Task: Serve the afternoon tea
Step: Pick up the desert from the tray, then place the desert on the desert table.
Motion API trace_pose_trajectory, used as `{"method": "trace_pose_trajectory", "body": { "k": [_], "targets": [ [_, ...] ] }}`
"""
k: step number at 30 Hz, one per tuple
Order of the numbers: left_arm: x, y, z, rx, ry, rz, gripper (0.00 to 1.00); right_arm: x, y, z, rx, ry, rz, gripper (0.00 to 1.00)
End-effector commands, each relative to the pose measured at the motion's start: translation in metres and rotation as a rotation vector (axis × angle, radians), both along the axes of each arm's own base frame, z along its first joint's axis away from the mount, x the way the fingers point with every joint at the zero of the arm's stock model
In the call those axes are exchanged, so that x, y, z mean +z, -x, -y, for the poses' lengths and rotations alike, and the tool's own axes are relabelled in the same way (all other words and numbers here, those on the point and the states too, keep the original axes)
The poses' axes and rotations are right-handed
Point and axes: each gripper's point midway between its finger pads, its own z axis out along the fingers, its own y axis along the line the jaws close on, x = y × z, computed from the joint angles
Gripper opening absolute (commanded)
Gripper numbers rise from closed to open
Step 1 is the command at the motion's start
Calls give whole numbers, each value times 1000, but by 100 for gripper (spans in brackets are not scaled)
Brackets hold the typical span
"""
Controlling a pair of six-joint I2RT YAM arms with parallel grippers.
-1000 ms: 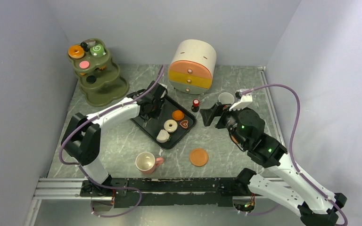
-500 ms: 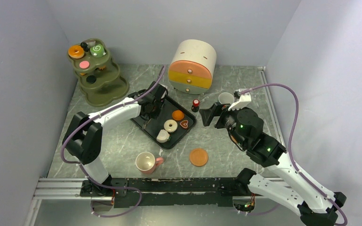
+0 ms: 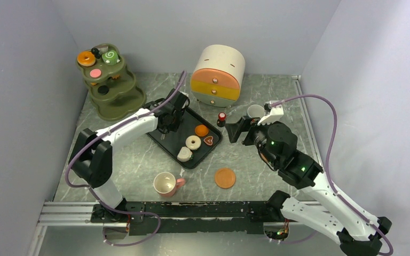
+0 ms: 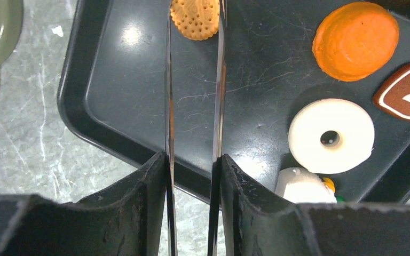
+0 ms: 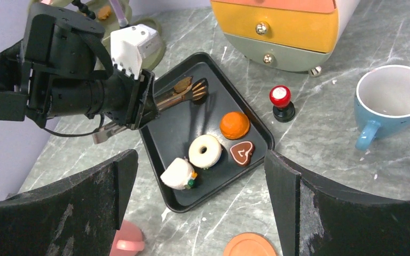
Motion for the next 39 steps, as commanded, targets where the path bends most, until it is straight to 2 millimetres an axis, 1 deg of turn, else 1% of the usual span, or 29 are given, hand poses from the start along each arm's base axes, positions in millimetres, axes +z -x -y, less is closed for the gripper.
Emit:
{"method": "trace_pose_trajectory", "body": {
  "k": [1, 7, 14, 18, 22, 26, 29, 35, 39],
  "targets": [
    [38, -7, -1, 27, 19, 88, 41, 4, -3, -1, -5, -8, 18, 93],
    [50, -6, -8, 43, 10, 116, 40, 1, -4, -3, 3, -10, 16, 93],
    [66, -5, -20, 70, -17, 157, 40, 2, -4, -2, -1, -11, 23, 93],
    [84, -9, -30, 105, -43, 209, 40, 1, -3, -3, 6, -17, 22, 93],
    [110, -16, -41, 144, -67, 280, 40, 1, -1, -2, 7, -22, 19, 93],
    [136, -27, -55, 187, -77, 342, 39, 2, 0, -2, 6, -38, 19, 93],
    [151, -36, -68, 215, -78, 385, 39, 1, 1, -3, 12, -46, 18, 93],
    [164, -51, -101, 289, -79, 403, 39, 3, 2, 2, 0, -41, 24, 93],
    [163, -58, -116, 314, -71, 402, 39, 5, 2, 2, 0, -41, 30, 93]
  ]
}}
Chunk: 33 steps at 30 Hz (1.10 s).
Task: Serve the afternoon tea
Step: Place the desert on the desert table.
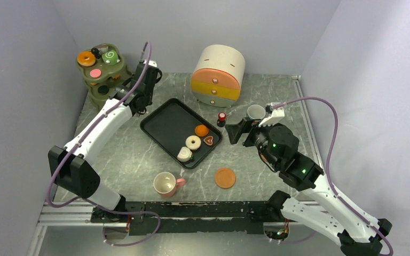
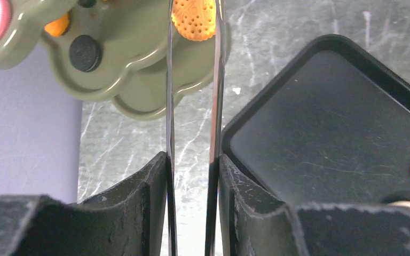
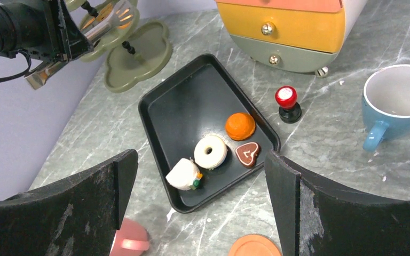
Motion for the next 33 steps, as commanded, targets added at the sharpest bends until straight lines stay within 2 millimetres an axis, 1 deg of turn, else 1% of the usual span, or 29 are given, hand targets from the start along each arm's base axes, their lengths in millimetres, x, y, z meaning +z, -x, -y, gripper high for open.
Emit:
{"method": "trace_pose_trajectory", "body": {
  "k": [1, 6, 10, 15, 24, 27, 33],
  "targets": [
    [23, -11, -14, 22, 15, 70, 39, 5, -1, 4, -13, -11, 19, 93],
    [16, -18, -33, 74, -23, 62, 38, 8, -1, 0, 0, -19, 18, 93],
    [14, -24, -45, 107, -45, 74, 38, 9, 0, 1, -1, -21, 20, 93],
    [2, -29, -58, 136, -83, 48, 37, 8, 1, 4, -9, -25, 19, 93],
    [-6, -40, -70, 157, -69, 41, 37, 8, 1, 1, -2, -32, 13, 93],
    [-13, -43, -73, 162, -68, 27, 37, 9, 1, 2, -4, -30, 18, 93],
    [-24, -51, -71, 159, -68, 6, 38, 7, 3, 6, -13, -34, 16, 93]
  ]
}}
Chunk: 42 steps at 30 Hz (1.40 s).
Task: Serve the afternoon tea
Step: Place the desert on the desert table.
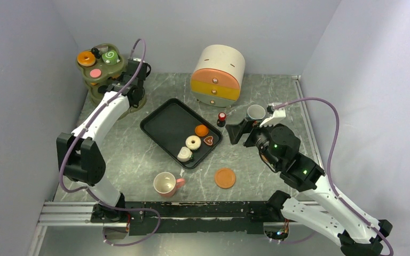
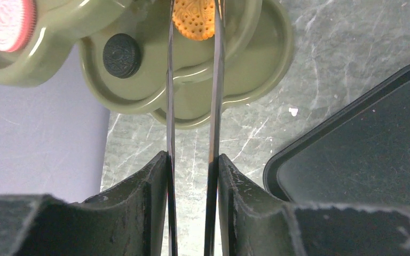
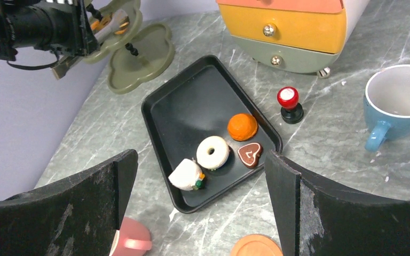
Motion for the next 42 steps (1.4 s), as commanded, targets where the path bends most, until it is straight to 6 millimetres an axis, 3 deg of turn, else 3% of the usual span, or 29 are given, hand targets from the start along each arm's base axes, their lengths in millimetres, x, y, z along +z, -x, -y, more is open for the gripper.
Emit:
{"method": "trace_pose_trajectory", "body": {
  "k": [1, 14, 30, 42],
  "targets": [
    [1, -13, 1, -2, 9, 31, 40, 5, 1, 6, -17, -21, 12, 93],
    [6, -11, -7, 35, -25, 39, 48, 8, 3, 9, -21, -23, 16, 93],
    [2, -21, -12, 42, -95, 14, 49, 17, 2, 9, -19, -11, 28, 93],
    [13, -23, -7, 24, -72, 32, 52, 14, -4, 3, -16, 16, 19, 93]
  ]
}}
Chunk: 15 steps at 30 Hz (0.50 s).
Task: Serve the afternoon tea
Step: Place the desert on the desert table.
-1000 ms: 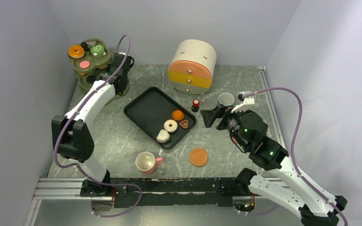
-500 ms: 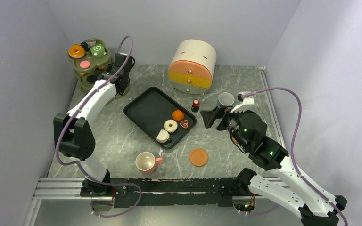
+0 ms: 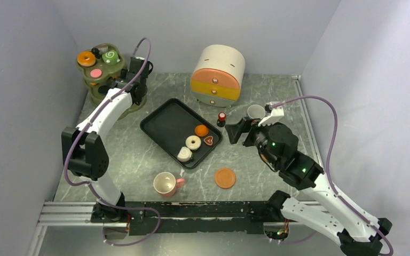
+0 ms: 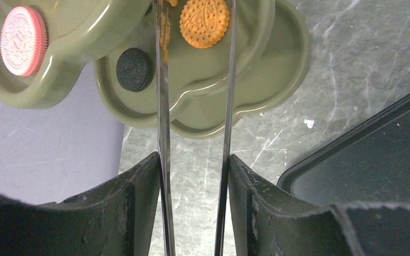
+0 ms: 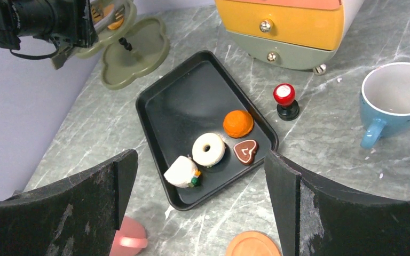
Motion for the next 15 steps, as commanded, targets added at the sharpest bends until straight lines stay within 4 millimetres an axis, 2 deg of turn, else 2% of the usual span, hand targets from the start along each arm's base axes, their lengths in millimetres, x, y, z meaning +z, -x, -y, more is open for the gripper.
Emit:
{"method": "trace_pose_trajectory", "body": {
  "k": [1, 9, 15],
  "targets": [
    [22, -8, 0, 3, 17, 60, 51, 17, -4, 2, -12, -5, 32, 93],
    [31, 0, 17, -72, 101, 65, 46, 13, -5, -1, -8, -3, 32, 93],
    [39, 10, 40, -165, 182, 69, 46, 12, -8, -1, -15, 9, 27, 93]
  ]
}}
